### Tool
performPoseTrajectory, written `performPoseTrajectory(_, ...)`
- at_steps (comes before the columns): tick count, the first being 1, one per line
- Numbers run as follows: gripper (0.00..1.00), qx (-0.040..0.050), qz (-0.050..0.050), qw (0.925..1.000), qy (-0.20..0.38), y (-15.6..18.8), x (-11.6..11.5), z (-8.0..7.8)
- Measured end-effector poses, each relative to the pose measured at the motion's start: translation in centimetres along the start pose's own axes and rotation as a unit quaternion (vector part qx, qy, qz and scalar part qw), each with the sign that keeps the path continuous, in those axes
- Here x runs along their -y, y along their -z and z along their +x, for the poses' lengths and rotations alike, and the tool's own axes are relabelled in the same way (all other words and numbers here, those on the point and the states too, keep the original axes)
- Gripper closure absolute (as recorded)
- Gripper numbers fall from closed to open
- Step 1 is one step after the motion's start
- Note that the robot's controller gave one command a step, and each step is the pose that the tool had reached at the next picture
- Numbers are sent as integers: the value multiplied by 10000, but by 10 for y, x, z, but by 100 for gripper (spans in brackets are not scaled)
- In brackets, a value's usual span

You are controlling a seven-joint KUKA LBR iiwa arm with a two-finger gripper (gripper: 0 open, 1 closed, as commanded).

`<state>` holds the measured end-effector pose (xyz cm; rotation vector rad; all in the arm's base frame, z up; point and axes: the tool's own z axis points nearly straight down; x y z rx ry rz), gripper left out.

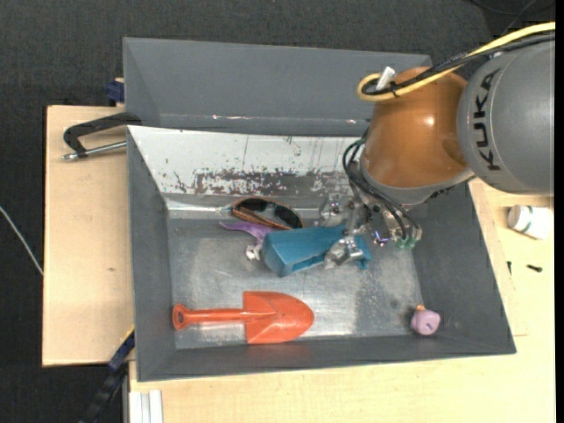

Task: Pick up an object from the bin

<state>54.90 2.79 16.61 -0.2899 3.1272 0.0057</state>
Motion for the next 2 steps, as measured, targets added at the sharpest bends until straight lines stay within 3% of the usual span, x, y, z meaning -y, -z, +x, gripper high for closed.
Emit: performPoseTrajectory(2,100,1,14,10000,16,44,-3,1)
